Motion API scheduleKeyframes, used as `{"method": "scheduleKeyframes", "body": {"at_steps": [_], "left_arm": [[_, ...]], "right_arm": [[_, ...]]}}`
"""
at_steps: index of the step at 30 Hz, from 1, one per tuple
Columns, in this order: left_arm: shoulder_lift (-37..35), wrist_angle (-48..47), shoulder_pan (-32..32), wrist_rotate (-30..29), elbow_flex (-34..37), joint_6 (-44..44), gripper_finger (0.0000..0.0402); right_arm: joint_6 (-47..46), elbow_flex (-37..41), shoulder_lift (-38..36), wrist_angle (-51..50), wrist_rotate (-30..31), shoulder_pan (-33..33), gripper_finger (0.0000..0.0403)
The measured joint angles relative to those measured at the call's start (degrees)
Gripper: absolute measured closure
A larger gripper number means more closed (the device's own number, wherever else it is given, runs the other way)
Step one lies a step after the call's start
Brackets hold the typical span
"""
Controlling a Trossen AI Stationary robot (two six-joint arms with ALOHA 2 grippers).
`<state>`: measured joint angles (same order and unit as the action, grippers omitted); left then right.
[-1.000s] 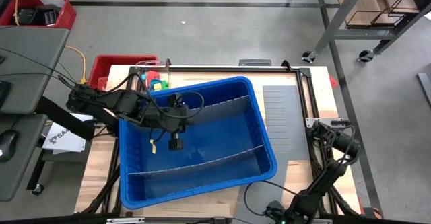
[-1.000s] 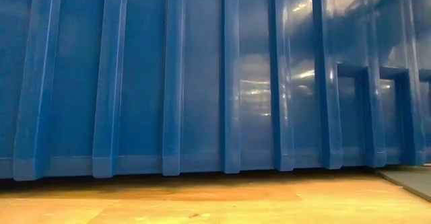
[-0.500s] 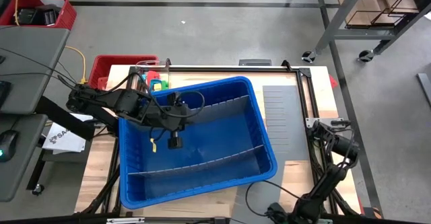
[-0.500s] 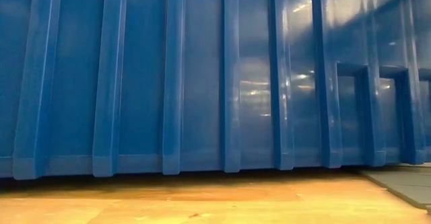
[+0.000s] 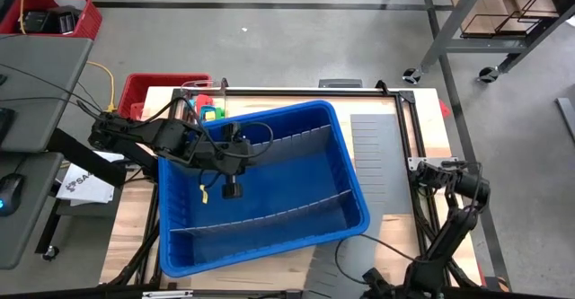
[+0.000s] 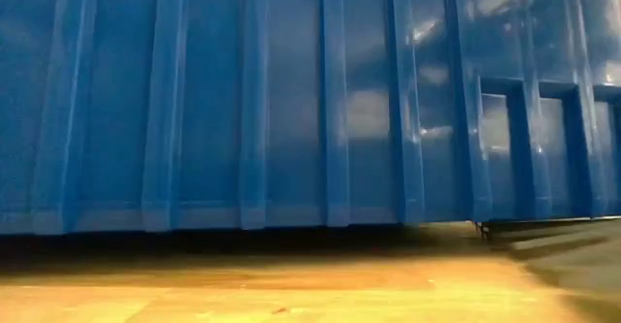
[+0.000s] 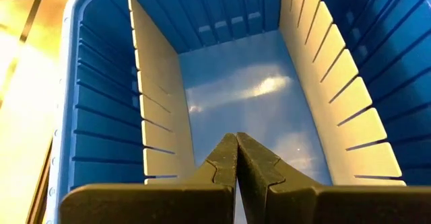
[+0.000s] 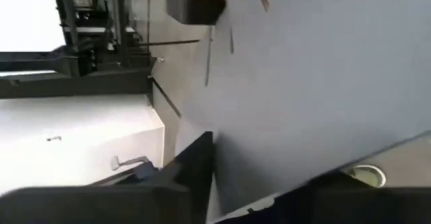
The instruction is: Sort blocks
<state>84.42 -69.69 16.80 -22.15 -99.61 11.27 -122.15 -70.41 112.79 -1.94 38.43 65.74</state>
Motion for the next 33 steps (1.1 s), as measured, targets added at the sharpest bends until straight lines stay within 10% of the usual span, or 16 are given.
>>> {"method": "scheduleKeyframes", "body": {"at_steps": [4, 10, 18, 22, 33], "left_arm": [[0.0, 0.0, 0.0, -0.4, 0.0, 0.0, 0.0402], [0.0, 0.0, 0.0, -0.4, 0.0, 0.8, 0.0402], [0.0, -1.0, 0.0, 5.2, 0.0, 1.7, 0.0402], [0.0, -2.1, 0.0, 4.1, 0.0, 0.6, 0.0402], [0.0, -3.3, -1.0, -2.8, -0.7, 0.5, 0.0397]], "right_arm": [[-0.6, 0.0, -0.5, -0.1, -0.1, -0.1, 0.0380], [-1.0, 0.1, -2.1, 0.8, -5.8, 0.3, 0.0398], [4.6, -0.1, -12.6, -5.9, -29.8, 4.7, 0.0402], [3.8, -0.2, -19.1, -16.9, -38.9, 7.2, 0.0403], [-2.4, -6.5, -35.7, -60.2, -34.4, 8.9, 0.0402]]}}
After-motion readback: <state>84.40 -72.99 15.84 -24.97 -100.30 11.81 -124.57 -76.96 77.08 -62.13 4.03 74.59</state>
